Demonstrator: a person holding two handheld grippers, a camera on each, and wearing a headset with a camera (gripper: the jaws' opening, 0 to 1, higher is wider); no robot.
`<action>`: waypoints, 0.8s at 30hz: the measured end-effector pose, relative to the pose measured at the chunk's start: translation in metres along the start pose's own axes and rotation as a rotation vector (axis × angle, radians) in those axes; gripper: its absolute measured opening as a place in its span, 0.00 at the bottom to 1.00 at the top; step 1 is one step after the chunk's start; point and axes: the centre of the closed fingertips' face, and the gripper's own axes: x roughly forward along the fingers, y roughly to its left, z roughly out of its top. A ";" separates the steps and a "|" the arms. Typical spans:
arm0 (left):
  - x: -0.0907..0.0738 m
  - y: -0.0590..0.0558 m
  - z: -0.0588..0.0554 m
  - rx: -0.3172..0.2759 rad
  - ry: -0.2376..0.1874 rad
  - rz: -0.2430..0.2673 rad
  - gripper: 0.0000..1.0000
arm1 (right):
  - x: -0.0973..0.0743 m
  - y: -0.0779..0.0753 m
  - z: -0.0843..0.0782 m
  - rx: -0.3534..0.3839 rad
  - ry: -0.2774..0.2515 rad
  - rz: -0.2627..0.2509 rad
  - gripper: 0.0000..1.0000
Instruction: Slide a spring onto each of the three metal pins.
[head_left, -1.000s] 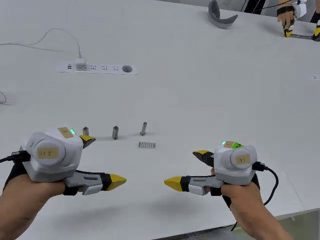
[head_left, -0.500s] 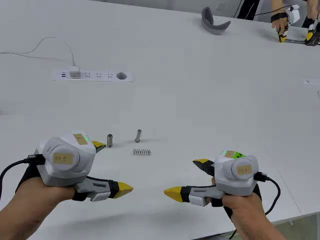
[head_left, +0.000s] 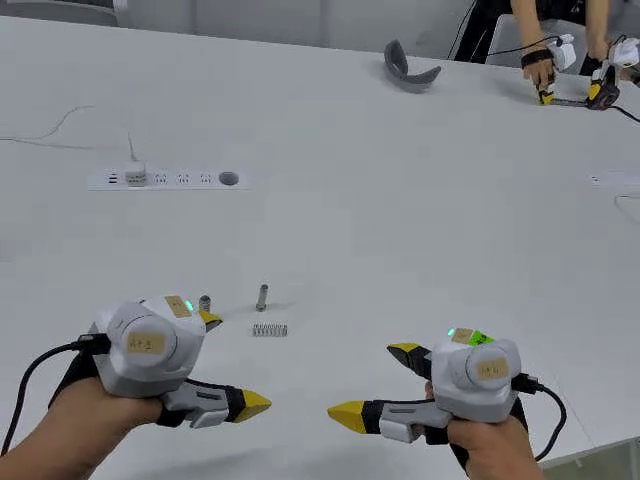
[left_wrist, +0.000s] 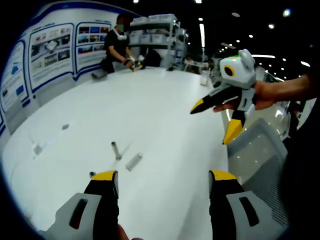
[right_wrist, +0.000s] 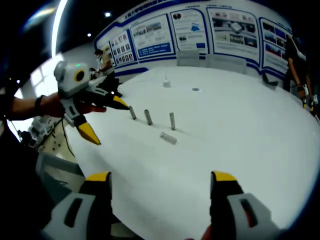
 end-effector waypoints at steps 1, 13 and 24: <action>0.002 0.001 0.001 -0.004 -0.004 0.000 0.74 | -0.001 0.001 -0.001 0.002 -0.001 0.002 0.82; 0.042 0.023 0.001 -0.020 0.023 0.004 0.65 | -0.002 0.007 0.000 -0.005 0.001 0.021 0.82; 0.078 0.041 -0.012 -0.037 0.065 0.017 0.53 | -0.006 0.005 -0.004 -0.015 0.018 0.029 0.82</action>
